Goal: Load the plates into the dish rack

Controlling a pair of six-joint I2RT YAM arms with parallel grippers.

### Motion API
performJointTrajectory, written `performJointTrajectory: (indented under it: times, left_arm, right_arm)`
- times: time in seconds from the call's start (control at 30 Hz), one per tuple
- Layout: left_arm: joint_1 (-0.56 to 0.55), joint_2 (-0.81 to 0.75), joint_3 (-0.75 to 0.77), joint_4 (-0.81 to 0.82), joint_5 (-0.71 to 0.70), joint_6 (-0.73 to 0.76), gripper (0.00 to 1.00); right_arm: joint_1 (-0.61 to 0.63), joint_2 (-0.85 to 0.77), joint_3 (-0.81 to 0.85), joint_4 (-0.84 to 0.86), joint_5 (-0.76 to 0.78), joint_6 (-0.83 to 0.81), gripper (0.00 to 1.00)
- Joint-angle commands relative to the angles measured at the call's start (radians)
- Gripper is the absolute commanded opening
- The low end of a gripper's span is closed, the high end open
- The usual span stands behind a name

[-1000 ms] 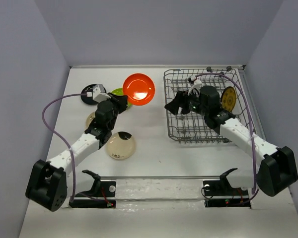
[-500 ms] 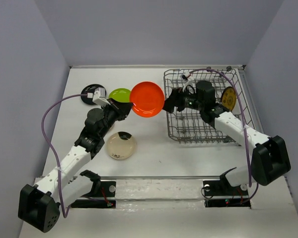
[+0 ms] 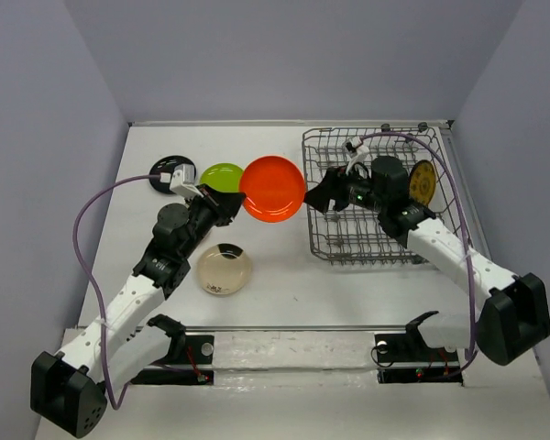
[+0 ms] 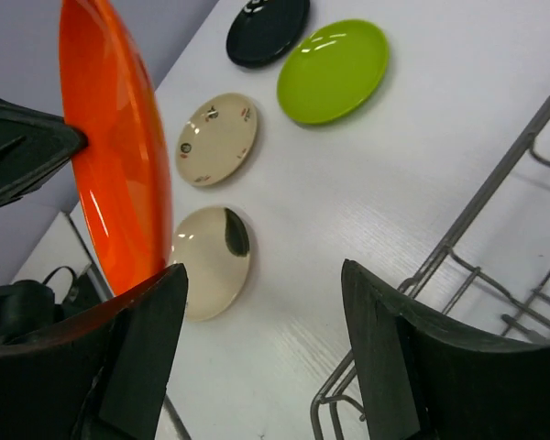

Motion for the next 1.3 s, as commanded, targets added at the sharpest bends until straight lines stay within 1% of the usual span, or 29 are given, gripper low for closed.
performJointTrajectory:
  times: [0.0,0.1,0.13,0.2,0.27,0.37,0.43,0.5,0.57,0.63,0.7,0.73,0.77,0.8,0.83,0.9,0.93,0.97,1.0,1.03,1.1,1.13,1.17,1.23,1.27]
  left_arm:
    - [-0.003,-0.027,0.081,-0.01,-0.034,0.063,0.06]
    - [-0.002,-0.017,0.093,-0.029,-0.051,0.092,0.06]
    - [-0.002,-0.012,0.093,-0.026,-0.045,0.095,0.06]
    - [-0.002,0.005,0.092,-0.01,-0.002,0.097,0.06]
    - [-0.003,0.032,0.086,0.019,0.064,0.089,0.06]
    - [-0.003,0.054,0.086,0.036,0.119,0.083,0.06]
    - [-0.003,0.071,0.09,0.036,0.145,0.088,0.06]
    - [-0.005,0.085,0.092,0.043,0.19,0.094,0.06]
    - [-0.008,0.086,0.086,0.056,0.233,0.098,0.06]
    - [-0.011,0.086,0.084,0.065,0.254,0.102,0.06]
    - [-0.011,0.079,0.084,0.062,0.27,0.106,0.06]
    - [-0.011,0.076,0.084,0.063,0.273,0.106,0.06]
    - [-0.013,0.074,0.086,0.059,0.276,0.109,0.06]
    - [-0.011,0.076,0.093,0.038,0.287,0.121,0.1]
    - [-0.011,0.077,0.102,0.022,0.294,0.134,0.24]
    - [-0.013,0.079,0.155,-0.085,0.307,0.176,0.4]
    - [-0.011,0.077,0.174,-0.128,0.307,0.236,0.58]
    - [-0.011,0.071,0.196,-0.178,0.304,0.271,0.66]
    - [-0.013,0.054,0.233,-0.27,0.285,0.307,0.73]
    - [-0.011,0.043,0.247,-0.31,0.267,0.377,0.83]
    - [-0.011,0.017,0.259,-0.41,0.201,0.433,0.89]
    - [-0.011,-0.012,0.251,-0.424,0.175,0.456,0.91]
    - [-0.011,-0.026,0.218,-0.429,0.114,0.474,0.92]
    - [-0.01,-0.067,0.17,-0.395,0.077,0.474,0.94]
    - [-0.005,-0.07,0.155,-0.386,0.08,0.473,0.94]
  right_arm:
    - [0.01,-0.114,0.002,-0.124,0.137,-0.123,0.72]
    - [0.01,-0.183,-0.018,-0.163,0.099,-0.164,0.71]
    - [0.01,-0.199,-0.023,-0.162,0.045,-0.174,0.71]
    - [0.01,-0.213,-0.024,-0.14,0.004,-0.177,0.75]
    - [0.01,-0.187,-0.001,-0.131,-0.009,-0.166,0.79]
    - [0.01,-0.131,0.035,-0.12,-0.006,-0.157,0.81]
    - [0.01,-0.105,0.045,-0.08,-0.035,-0.137,0.82]
    - [0.01,-0.07,0.054,-0.004,-0.069,-0.105,0.82]
    - [0.01,-0.027,0.065,0.024,-0.107,-0.083,0.79]
    - [0.01,-0.006,0.069,0.055,-0.122,-0.051,0.72]
    - [0.01,0.017,0.065,0.082,-0.13,-0.033,0.55]
    - [0.01,0.02,0.062,0.093,-0.129,-0.014,0.44]
    - [0.01,0.022,0.059,0.102,-0.124,-0.007,0.32]
    - [0.01,0.014,0.051,0.111,-0.109,0.01,0.07]
    - [0.01,0.007,0.045,0.113,-0.049,0.015,0.07]
    - [-0.004,-0.025,0.025,0.107,0.026,0.006,0.07]
    - [-0.019,-0.036,0.019,0.096,0.093,0.003,0.07]
    - [-0.039,-0.048,0.016,0.078,0.13,-0.002,0.07]
    - [-0.062,-0.061,0.016,0.015,0.181,-0.023,0.07]
    - [-0.105,-0.082,0.019,-0.025,0.319,-0.035,0.07]
    - [-0.148,-0.102,0.017,-0.126,0.466,-0.071,0.07]
    - [-0.169,-0.107,0.014,-0.145,0.647,-0.112,0.07]
    - [-0.218,-0.11,0.016,-0.16,0.717,-0.13,0.07]
    - [-0.264,-0.101,0.019,-0.182,0.851,-0.192,0.07]
    - [-0.283,-0.092,0.02,-0.183,0.979,-0.215,0.07]
